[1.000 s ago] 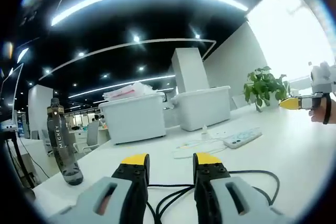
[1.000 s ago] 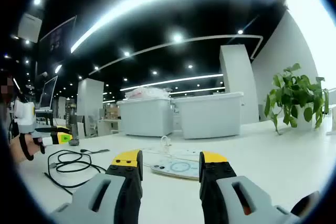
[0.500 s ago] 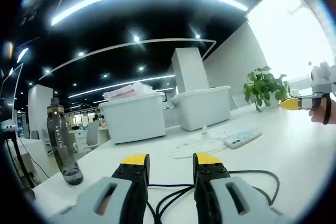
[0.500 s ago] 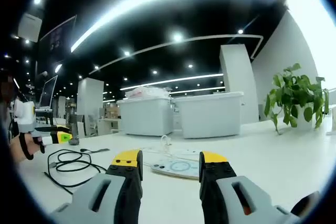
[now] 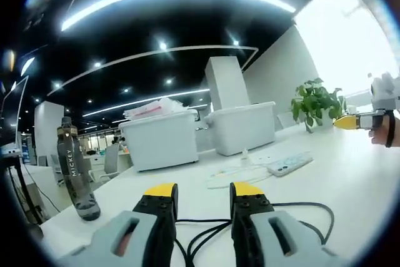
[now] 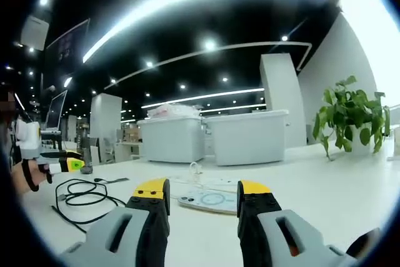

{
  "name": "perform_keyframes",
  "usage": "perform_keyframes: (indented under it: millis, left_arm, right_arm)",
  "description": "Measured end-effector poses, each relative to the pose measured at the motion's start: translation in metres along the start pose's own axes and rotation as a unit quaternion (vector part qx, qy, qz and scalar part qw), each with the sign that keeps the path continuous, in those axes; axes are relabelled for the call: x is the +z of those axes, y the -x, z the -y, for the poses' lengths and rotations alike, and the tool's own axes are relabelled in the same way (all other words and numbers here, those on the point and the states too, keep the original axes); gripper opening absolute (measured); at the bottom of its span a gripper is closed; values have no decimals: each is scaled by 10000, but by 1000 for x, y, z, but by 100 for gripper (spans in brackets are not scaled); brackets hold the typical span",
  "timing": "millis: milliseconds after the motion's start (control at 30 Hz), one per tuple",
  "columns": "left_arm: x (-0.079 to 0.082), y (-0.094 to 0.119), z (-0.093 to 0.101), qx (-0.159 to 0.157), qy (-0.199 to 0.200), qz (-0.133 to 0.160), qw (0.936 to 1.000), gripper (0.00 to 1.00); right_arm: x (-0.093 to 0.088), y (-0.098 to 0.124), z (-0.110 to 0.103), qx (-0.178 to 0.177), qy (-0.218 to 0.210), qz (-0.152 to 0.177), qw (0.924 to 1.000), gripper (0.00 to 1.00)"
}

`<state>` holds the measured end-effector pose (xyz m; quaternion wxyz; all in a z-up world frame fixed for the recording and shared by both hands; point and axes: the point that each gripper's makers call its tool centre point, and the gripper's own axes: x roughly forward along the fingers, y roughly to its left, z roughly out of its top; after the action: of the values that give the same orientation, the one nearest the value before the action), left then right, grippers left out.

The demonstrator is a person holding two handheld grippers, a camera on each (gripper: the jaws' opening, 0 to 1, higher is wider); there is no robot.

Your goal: Coil the Type-C to USB data cable on the desktop and secure it with Velcro straps.

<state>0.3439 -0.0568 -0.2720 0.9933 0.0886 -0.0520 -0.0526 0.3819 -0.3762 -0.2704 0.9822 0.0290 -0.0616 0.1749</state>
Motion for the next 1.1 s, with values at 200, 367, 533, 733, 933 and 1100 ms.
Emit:
perform_keyframes:
  millis: [200, 367, 533, 733, 933, 1100]
  left_arm:
    - [0, 1, -1, 24, 10, -6, 10000, 35]
    - [-1, 0, -2, 43, -7, -14, 10000, 35]
    - [-2, 0, -4, 65, 10, -24, 10000, 35]
    - [-1, 0, -6, 89, 52, -11, 9999, 35]
    - [-1, 1, -7, 97, 43, -6, 9999, 35]
    - [-1, 0, -6, 79, 54, -22, 10000, 35]
  right_arm:
    - [-2, -1, 0, 8, -6, -38, 10000, 42]
    - [-4, -1, 1, -25, 9, -68, 10000, 42]
    - [-4, -1, 1, -47, 7, -59, 10000, 43]
    - [-2, -1, 2, -70, -18, -27, 10000, 43]
    - [-2, 0, 2, -71, -23, -20, 10000, 43]
    - [-1, 0, 4, -91, -20, -13, 10000, 43]
